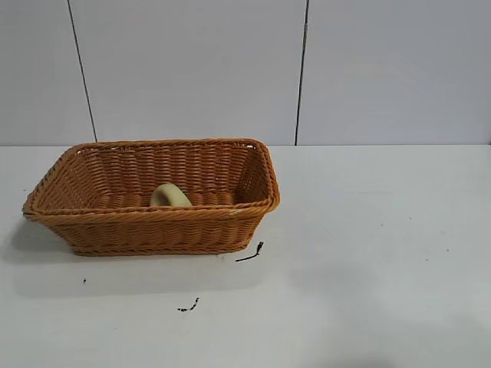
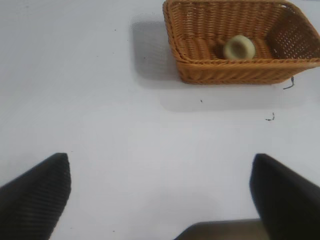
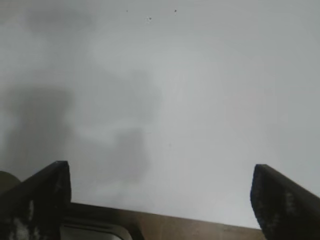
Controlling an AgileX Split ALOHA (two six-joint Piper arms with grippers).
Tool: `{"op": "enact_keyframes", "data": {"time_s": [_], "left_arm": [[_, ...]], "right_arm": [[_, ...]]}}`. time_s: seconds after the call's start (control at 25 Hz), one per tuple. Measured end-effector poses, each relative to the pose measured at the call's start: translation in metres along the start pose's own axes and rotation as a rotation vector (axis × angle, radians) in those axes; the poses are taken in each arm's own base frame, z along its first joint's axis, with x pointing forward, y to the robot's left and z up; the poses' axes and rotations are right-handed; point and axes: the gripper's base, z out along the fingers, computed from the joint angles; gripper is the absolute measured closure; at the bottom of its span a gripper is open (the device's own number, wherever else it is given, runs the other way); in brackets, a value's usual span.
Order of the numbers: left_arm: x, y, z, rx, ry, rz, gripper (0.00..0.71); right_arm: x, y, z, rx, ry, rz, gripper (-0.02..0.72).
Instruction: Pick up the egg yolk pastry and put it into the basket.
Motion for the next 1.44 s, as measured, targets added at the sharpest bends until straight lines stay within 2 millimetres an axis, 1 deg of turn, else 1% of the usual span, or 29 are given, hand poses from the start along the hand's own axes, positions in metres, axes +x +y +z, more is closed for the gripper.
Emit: {"op": "enact_keyframes", "data": {"time_s": [0.28,0.4,1.44], "left_arm": [[0.000,0.000,0.000,0.000,0.000,0.000,0.015],[0.000,0.000,0.000,0.000,0.000,0.000,0.015],[0.000,0.000,0.000,0.000,0.000,0.000,0.015]], "right_arm": [[0.025,0.004,-0.035,0.014,-0.274,-0.009,0.026],[0.034,0.005,-0.044,0.012,-0.352,-0.010,0.026],[0.035,0.007,-0.045,-0.007,-0.359,-0.004,0.026]]}}
